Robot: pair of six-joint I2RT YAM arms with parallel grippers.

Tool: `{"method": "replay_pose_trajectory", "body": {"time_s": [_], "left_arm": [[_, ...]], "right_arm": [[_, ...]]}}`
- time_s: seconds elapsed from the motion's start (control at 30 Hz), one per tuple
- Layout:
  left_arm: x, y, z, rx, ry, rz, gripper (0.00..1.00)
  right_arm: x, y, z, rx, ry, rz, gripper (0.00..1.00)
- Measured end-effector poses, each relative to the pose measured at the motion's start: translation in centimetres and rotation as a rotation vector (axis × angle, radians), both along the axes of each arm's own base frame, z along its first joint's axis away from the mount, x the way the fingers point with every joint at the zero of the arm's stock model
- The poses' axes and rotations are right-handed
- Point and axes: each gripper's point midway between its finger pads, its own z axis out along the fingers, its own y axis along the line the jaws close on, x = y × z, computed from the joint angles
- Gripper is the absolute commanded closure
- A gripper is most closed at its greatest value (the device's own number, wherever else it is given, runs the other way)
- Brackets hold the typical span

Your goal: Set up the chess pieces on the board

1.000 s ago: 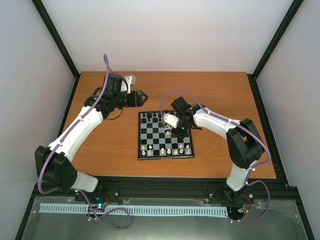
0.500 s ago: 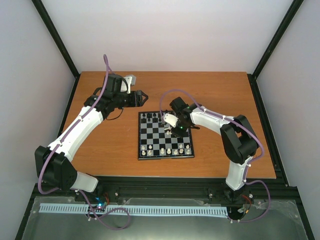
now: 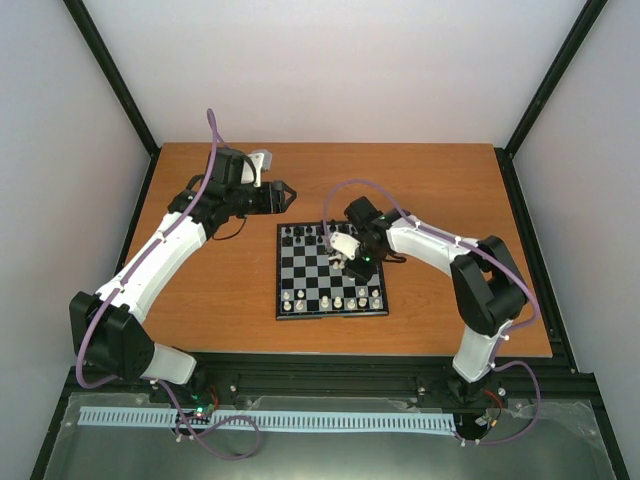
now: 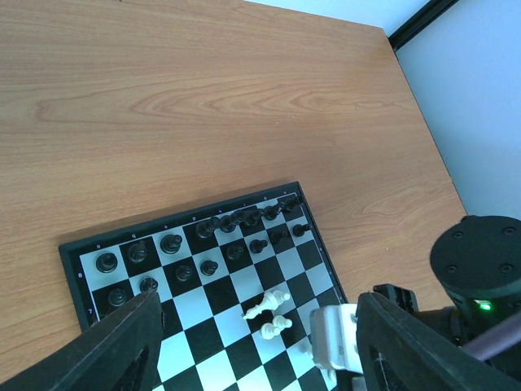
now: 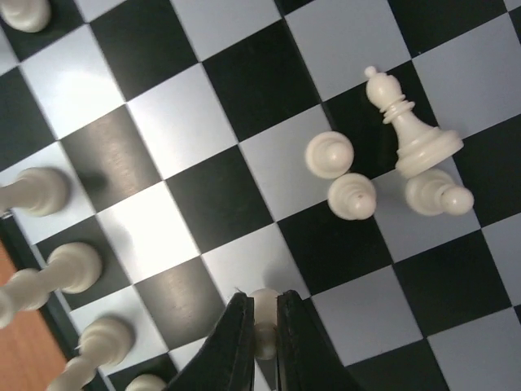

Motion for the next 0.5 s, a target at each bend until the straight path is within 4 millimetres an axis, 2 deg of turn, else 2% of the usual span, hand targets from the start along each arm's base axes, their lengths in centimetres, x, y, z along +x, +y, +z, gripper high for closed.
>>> {"method": "replay_pose_trajectory", "body": {"time_s": [0.2,0.5], "left_arm": [[0.0,0.0,0.0,0.000,0.000,0.000,0.33],[0.0,0.0,0.0,0.000,0.000,0.000,0.33]], "right_arm": [[-1.5,0.1,1.3,0.032,0.008,0.024,0.95],[-3.3,0.2,0.6,0.028,0.051,0.062,0.94]]}}
